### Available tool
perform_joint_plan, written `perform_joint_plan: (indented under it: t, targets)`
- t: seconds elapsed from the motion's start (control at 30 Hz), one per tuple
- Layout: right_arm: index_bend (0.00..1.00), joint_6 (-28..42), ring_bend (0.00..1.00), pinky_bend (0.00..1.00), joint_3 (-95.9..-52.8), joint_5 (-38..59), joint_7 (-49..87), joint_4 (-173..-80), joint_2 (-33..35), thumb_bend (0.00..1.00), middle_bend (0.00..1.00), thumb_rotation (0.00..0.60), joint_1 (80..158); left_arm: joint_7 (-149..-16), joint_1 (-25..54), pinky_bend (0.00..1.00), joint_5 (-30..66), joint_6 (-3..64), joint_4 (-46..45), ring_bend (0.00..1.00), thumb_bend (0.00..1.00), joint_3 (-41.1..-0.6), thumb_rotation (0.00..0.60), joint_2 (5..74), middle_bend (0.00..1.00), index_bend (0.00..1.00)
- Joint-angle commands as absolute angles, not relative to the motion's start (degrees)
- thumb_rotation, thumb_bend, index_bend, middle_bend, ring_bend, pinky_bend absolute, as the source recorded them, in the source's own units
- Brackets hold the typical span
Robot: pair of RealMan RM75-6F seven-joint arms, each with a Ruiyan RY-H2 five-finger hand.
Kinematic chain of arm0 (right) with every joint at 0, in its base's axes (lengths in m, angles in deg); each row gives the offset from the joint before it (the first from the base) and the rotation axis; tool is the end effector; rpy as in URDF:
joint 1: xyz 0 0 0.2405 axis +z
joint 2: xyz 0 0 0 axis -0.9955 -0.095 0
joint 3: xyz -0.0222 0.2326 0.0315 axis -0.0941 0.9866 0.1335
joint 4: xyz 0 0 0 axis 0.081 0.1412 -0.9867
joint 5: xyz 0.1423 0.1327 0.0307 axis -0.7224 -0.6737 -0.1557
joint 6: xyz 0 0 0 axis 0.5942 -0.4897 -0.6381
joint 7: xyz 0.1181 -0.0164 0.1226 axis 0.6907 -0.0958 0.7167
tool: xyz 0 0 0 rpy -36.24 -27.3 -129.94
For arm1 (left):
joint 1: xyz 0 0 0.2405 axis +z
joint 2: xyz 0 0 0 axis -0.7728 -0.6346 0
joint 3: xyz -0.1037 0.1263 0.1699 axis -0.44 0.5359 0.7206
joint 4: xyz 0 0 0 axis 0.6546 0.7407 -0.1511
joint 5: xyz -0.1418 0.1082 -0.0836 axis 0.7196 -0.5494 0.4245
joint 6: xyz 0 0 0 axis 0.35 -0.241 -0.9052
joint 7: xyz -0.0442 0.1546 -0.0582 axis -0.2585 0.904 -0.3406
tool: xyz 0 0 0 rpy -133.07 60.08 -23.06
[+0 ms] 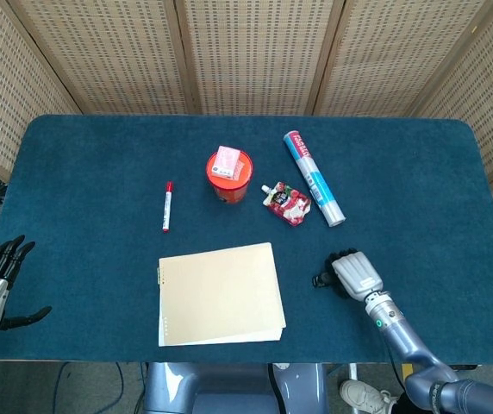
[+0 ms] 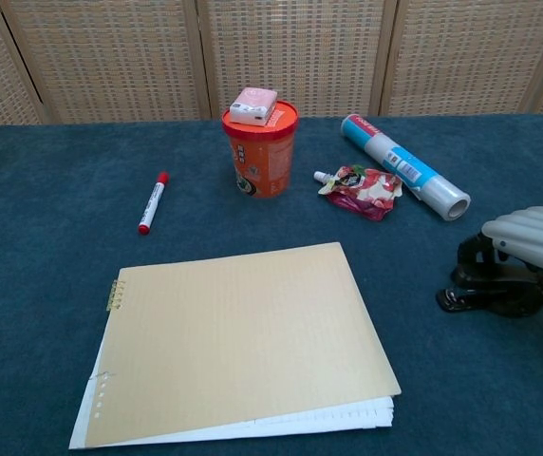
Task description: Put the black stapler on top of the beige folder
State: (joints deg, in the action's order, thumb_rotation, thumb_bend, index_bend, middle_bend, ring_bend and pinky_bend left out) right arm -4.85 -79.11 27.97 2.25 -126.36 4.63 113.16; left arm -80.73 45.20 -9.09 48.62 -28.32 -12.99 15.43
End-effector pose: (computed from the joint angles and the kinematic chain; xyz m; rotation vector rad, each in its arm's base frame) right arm -0.2325 -0.3088 -0.0123 1.9440 -0.8569 0.6721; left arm -0.2647 0.1969 0.1585 -1.4711 -0.9575 -0.8999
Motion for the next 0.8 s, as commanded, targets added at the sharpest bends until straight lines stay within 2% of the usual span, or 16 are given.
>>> perform_joint_plan:
  t: [0.03, 0.2, 0.4, 0.6, 0.8]
  targets:
    - [0.68, -3.9, 0.60, 0.55, -79.3, 28.1, 1.7, -125.4, 5.2, 0.55, 0.66, 0.600, 113.3, -80.8, 45.2, 0.00, -9.1, 48.7, -28.4, 0.00, 0.00, -13.0, 0.600, 15.4, 0.00, 0.00]
    - [0.70, -0.7, 0.63, 0.56, -79.2, 30.4, 3.1, -127.1, 4.1, 0.55, 0.69, 0.600, 113.3, -81.0, 45.2, 0.00, -9.1, 48.7, -28.4, 0.00, 0.00, -13.0, 0.600, 15.3, 0.00, 0.00]
    - [0.70, 1.1, 0.63, 0.56, -77.3, 32.9, 2.3, -133.9, 0.6, 0.55, 0.69, 0.600, 115.5, -81.3, 45.1, 0.00, -9.0, 48.5, -28.6, 0.00, 0.00, -12.9, 0.600, 15.1, 0.00, 0.00]
    - [0.70, -4.2, 0.63, 0.56, -74.8, 30.3, -2.3, -141.4, -1.2, 0.55, 0.69, 0.600, 119.9, -82.0, 44.8, 0.00, -8.8, 48.1, -28.6, 0.00, 0.00, -13.0, 0.600, 14.9, 0.00, 0.00]
    - [0.70, -10.8, 0.63, 0.56, -73.1, 27.1, -7.9, -144.2, 1.8, 0.55, 0.69, 0.600, 125.9, -83.3, 44.6, 0.00, -8.3, 47.6, -28.5, 0.00, 0.00, -13.1, 0.600, 14.5, 0.00, 0.00]
